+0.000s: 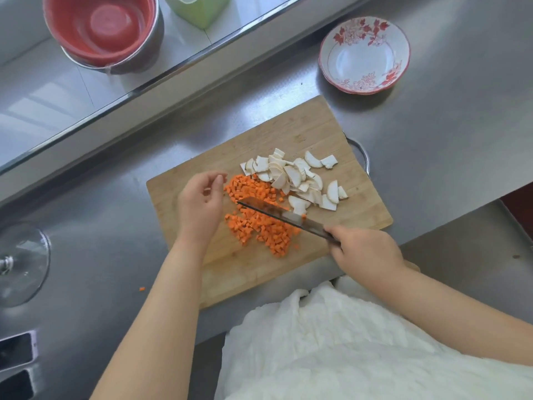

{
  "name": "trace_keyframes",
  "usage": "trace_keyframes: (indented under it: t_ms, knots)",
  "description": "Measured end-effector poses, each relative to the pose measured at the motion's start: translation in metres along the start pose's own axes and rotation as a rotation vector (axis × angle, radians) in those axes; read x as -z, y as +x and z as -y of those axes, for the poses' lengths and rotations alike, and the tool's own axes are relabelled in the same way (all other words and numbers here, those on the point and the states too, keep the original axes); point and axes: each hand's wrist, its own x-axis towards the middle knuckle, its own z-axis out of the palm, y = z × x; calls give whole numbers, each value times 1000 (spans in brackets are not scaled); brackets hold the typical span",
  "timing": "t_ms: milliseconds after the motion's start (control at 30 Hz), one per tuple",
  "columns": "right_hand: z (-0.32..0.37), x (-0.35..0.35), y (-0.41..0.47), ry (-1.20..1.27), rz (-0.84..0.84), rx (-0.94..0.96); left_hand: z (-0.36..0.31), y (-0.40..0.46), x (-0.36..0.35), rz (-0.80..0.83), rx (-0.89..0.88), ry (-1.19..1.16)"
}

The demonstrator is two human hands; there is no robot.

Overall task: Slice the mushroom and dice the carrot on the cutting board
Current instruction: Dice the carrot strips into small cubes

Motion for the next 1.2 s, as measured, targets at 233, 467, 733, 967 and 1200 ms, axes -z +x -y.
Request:
trace_keyframes:
  t_ms: [233,467,733,967,1200]
  knots:
    - [-8,1,13,-138,-153,340,-47,-42,-33,718,1,307]
    - [5,3,15,-162,-47,536,-13,-36,-61,821,114,642]
    - [-44,22,16,43,157,3,-13,1,-36,123,129,176]
    - [-74,32,10,133,319,-218,3,-8,-71,147,11,236]
    - [-79,34,8,199,433,-246,13,-11,-102,424,-96,553]
